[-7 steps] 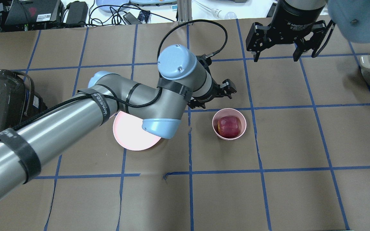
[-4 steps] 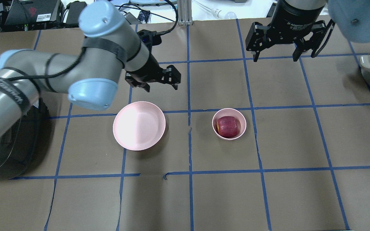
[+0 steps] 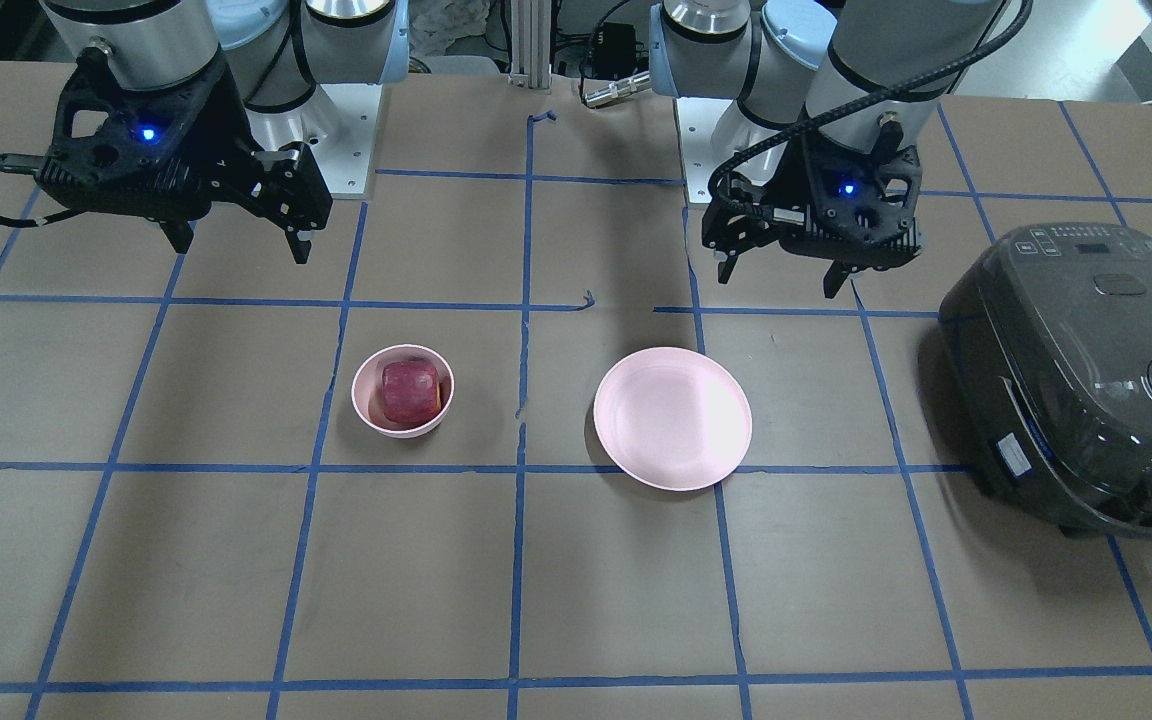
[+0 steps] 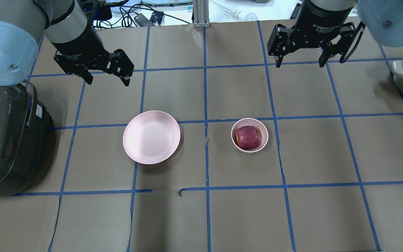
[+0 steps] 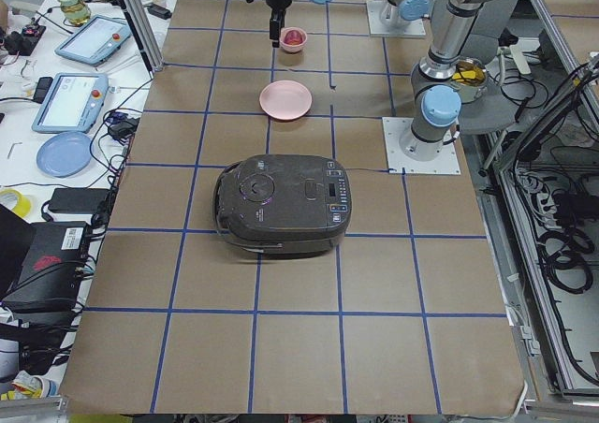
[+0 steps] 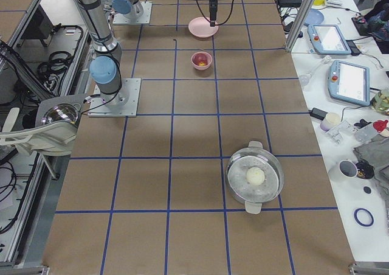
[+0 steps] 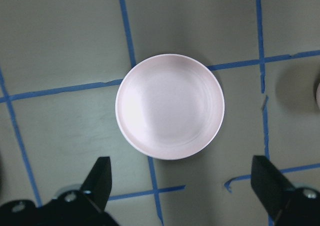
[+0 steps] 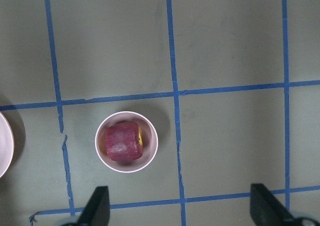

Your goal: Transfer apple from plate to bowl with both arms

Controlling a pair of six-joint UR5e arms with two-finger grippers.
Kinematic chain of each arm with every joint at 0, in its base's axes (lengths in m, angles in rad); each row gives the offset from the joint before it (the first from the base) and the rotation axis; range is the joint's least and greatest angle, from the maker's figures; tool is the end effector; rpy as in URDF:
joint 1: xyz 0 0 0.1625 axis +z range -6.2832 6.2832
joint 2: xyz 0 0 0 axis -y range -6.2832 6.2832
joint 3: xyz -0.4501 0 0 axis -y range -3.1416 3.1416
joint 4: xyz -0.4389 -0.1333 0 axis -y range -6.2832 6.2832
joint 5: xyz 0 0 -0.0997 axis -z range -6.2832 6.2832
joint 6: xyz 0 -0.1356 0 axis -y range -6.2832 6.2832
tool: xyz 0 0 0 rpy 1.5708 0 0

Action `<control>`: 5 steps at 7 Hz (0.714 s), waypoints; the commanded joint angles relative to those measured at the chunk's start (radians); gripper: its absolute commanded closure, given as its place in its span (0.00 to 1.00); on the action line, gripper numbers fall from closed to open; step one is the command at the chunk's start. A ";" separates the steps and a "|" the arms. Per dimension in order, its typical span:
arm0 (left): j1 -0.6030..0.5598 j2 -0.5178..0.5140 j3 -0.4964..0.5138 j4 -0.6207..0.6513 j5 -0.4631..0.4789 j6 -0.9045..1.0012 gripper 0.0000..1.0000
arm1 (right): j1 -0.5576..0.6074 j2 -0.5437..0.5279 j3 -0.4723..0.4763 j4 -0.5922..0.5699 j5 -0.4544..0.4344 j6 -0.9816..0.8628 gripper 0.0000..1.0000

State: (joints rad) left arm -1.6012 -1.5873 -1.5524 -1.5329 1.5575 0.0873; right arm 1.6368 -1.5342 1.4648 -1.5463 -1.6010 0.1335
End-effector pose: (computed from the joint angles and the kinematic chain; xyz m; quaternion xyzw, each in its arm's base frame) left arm -0.1518 -0.5470 0.4819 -0.0589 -0.9980 0.0201 0.0061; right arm 0.1659 -0.5503 0.5118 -0.0341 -0.9991 0.0238 0.0128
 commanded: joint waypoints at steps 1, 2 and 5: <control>0.006 0.020 0.011 -0.039 0.013 0.003 0.00 | 0.000 0.000 0.000 0.000 0.006 0.000 0.00; 0.006 0.021 0.002 -0.042 0.016 0.003 0.00 | 0.000 0.000 0.000 0.000 0.004 0.000 0.00; 0.003 0.021 0.002 -0.039 0.015 0.002 0.00 | 0.000 0.000 0.002 0.000 0.000 0.000 0.00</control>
